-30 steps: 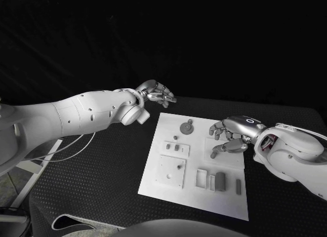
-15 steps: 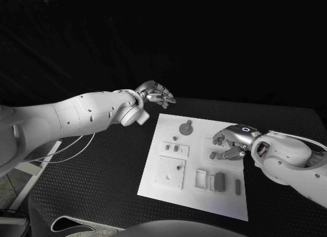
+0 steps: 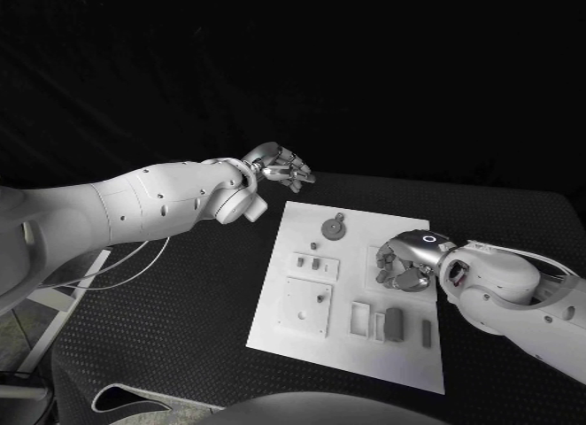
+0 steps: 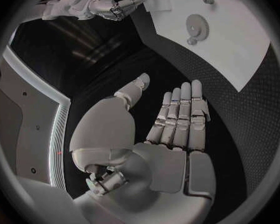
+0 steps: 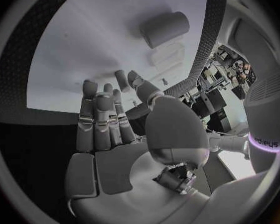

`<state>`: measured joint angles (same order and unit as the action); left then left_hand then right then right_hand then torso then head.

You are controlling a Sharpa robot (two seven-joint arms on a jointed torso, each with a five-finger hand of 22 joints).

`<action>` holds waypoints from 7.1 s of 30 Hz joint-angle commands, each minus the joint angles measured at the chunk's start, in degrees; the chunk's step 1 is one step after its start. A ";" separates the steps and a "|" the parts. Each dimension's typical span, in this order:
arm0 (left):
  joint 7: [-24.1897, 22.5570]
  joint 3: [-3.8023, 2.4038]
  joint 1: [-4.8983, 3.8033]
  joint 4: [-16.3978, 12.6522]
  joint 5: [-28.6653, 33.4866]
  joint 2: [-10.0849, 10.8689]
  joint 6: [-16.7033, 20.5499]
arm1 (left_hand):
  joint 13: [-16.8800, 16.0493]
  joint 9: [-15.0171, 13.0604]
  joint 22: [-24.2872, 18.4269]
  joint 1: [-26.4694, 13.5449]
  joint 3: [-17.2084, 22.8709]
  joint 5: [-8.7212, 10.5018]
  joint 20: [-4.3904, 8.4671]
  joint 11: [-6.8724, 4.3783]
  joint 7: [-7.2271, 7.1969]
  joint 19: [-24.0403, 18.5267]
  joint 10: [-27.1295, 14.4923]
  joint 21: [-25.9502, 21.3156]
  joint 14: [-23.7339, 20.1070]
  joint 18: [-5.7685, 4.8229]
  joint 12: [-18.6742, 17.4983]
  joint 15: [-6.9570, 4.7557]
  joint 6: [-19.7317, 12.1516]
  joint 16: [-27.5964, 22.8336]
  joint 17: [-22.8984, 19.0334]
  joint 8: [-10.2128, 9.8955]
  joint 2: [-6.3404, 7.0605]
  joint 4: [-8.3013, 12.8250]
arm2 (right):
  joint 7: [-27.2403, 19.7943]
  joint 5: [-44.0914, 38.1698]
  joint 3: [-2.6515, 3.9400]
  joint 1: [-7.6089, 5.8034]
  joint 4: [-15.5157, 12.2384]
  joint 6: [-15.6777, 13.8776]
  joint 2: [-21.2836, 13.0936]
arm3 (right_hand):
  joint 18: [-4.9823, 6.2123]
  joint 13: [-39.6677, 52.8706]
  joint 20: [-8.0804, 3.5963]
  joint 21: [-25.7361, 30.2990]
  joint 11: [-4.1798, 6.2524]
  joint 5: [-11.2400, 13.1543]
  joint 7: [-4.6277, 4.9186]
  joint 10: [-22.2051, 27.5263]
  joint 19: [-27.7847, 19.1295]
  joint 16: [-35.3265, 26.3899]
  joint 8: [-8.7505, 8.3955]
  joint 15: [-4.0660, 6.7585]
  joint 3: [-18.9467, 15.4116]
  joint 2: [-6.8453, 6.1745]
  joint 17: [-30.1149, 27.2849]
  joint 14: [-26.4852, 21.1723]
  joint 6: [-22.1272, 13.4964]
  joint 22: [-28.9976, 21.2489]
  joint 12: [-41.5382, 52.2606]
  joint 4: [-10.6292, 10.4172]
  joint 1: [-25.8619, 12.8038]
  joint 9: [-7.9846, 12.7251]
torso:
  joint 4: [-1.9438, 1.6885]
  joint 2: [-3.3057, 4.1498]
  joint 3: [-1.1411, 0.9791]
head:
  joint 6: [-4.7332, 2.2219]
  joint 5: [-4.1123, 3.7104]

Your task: Assemble the parts on the task board

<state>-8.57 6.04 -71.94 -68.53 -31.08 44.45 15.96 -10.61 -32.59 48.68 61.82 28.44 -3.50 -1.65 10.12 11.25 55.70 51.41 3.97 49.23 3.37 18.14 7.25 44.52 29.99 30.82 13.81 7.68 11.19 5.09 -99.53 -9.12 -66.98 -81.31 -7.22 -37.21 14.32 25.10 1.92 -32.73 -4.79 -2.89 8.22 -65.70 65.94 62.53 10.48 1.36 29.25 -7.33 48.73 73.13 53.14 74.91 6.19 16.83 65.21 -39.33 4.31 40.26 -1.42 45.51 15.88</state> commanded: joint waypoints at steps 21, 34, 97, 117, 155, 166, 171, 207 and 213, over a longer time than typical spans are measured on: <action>-0.73 -0.02 -0.04 -0.09 -0.07 0.08 -0.70 | 0.20 0.16 -0.12 0.14 -0.42 0.23 0.02 0.01 0.88 0.24 0.15 0.10 0.53 0.76 0.29 0.06 -0.05 -0.20 0.20 0.01 -0.16 -0.03 | -0.91 -0.64 -0.16 0.52 0.77 0.17 1.32 | 0.68 0.64 -0.37 -0.33 1.23 0.12 -0.45 -3.63 0.21 0.09 1.34 1.52 -1.38 2.75 -0.43 0.30 2.99 1.01 1.05 0.00 1.31 0.37 | 0.05 -0.03 -0.02 | 0.41 0.19; -0.75 -0.02 -0.04 -0.08 -0.07 0.08 -0.75 | 0.24 0.19 -0.14 0.12 -0.43 0.22 0.02 0.03 0.89 0.24 0.10 0.10 0.53 0.76 0.29 0.06 -0.10 -0.25 0.24 0.00 -0.16 -0.06 | -0.09 -0.92 -0.22 0.76 1.24 -2.61 1.51 | 0.68 1.80 -0.72 -0.97 2.43 0.12 -1.77 -6.59 0.95 0.96 2.78 2.67 -1.27 6.75 -0.07 1.04 6.07 1.23 2.31 0.08 2.52 0.17 | 0.03 -0.06 0.03 | 0.47 0.08; -0.93 -0.03 -0.05 0.21 0.04 -0.74 -1.00 | 0.38 0.28 -0.24 0.09 -0.49 0.22 0.01 0.04 0.90 0.19 0.04 0.08 0.53 0.74 0.38 0.08 -0.11 -0.49 0.44 0.04 -0.13 -0.11 | -3.45 1.97 0.91 4.43 -5.46 -4.03 11.39 | 0.68 3.92 -1.14 -1.73 3.02 0.12 -1.86 -7.56 1.74 1.75 3.39 3.27 7.30 5.44 0.27 0.98 6.96 1.15 2.35 -0.02 1.42 -0.25 | -0.05 -0.01 0.15 | 0.93 1.20; -0.87 -0.03 -0.06 0.13 0.05 -0.84 -1.08 | 0.43 0.31 -0.27 0.11 -0.50 0.22 0.00 0.04 0.90 0.16 0.04 0.07 0.52 0.74 0.42 0.09 -0.10 -0.58 0.51 0.06 -0.13 -0.10 | -3.06 0.36 0.36 6.95 -1.04 -2.62 14.32 | 0.68 4.02 -1.15 -1.77 3.00 0.13 -1.84 -7.50 1.72 1.79 3.39 3.25 7.42 5.52 0.28 0.99 6.84 1.16 2.28 0.01 1.34 -0.32 | 0.04 -0.04 0.01 | 1.95 2.54; -0.80 -0.03 -0.06 0.16 0.05 -0.70 -1.05 | 0.53 0.37 -0.33 0.11 -0.53 0.23 -0.01 0.05 0.90 0.14 0.00 0.07 0.54 0.73 0.48 0.10 -0.12 -0.73 0.66 0.09 -0.12 -0.13 | -2.54 -1.58 -0.98 7.19 0.42 0.63 15.03 | 0.68 4.24 -1.15 -1.85 2.96 0.13 -1.81 -7.40 1.54 1.85 3.45 3.22 7.50 5.24 0.31 0.93 6.70 1.20 2.14 0.04 1.16 -0.47 | 0.02 -0.05 0.05 | 2.73 2.67; -0.61 -0.03 -0.06 0.12 0.05 -0.66 -1.21 | 0.56 0.38 -0.34 0.12 -0.53 0.22 -0.01 0.05 0.90 0.13 -0.01 0.07 0.54 0.73 0.50 0.10 -0.13 -0.77 0.69 0.10 -0.12 -0.13 | -3.51 1.23 -1.36 7.19 -0.17 -0.10 15.00 | 0.68 4.26 -0.86 -2.05 2.25 0.13 -1.07 -5.79 1.06 1.77 2.25 2.53 6.37 2.21 0.24 0.66 4.48 1.24 1.03 -0.06 -0.24 -0.03 | 0.04 -0.08 0.06 | 2.89 2.69; -0.64 -0.03 -0.06 0.18 0.05 -0.73 -1.24 | 0.57 0.39 -0.35 0.13 -0.52 0.22 -0.01 0.05 0.90 0.14 -0.02 0.07 0.55 0.74 0.50 0.10 -0.13 -0.78 0.70 0.10 -0.13 -0.14 | -2.93 2.15 -1.36 7.18 0.03 -3.18 14.96 | 0.58 3.99 -0.48 -1.61 1.30 0.16 0.58 -3.55 -0.35 0.95 0.24 1.63 3.32 -0.25 -0.13 -0.67 0.59 1.13 -0.36 -0.05 -3.04 0.73 | 0.00 -0.07 0.09 | 2.61 2.61; -0.98 0.02 -0.01 1.60 0.35 -0.73 -0.99 | 0.65 0.44 -0.39 0.05 -0.59 0.23 -0.03 0.08 0.93 0.13 -0.08 0.07 0.56 0.72 0.53 0.11 -0.18 -0.89 0.81 0.10 -0.05 -0.19 | -4.53 19.22 1.29 -0.83 -6.63 -10.52 3.82 | 0.52 8.58 0.71 -1.17 2.30 0.07 0.52 -8.91 -2.83 0.44 0.01 2.45 -2.12 -1.59 -1.03 -3.10 -1.30 0.91 4.21 -0.24 -3.63 1.27 | 0.31 -0.30 -0.11 | 0.00 1.08; -1.11 0.04 0.11 1.67 0.39 -0.68 -0.90 | 0.66 0.45 -0.40 -0.01 -0.62 0.24 -0.03 0.07 0.93 0.12 -0.06 0.08 0.57 0.72 0.56 0.12 -0.16 -0.91 0.84 0.12 -0.03 -0.22 | -4.86 23.84 1.27 -4.22 -5.74 -5.36 -2.77 | 0.68 38.16 0.39 -2.06 4.59 0.02 -1.58 -5.57 -1.62 9.43 2.36 4.55 -5.30 0.48 4.04 -1.57 0.92 1.22 32.36 -0.23 -6.06 -1.40 | 0.82 -0.76 -0.13 | -1.65 -0.40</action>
<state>-8.75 6.10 -71.85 -66.84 -30.96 43.88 15.40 -10.02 -32.22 48.36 61.82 28.16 -3.50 -1.65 10.11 11.25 55.70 51.41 3.97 49.34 3.16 18.36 7.36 44.52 29.32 31.59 13.81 7.68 10.91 1.27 -81.20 -7.79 -71.03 -87.30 -16.04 -39.30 15.84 60.39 2.34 -34.43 -0.37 -2.77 6.92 -71.91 63.69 70.32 12.44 5.79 24.38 -6.99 51.82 71.07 53.49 74.95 35.50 16.59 59.48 -40.40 4.81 39.77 -1.55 44.49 16.04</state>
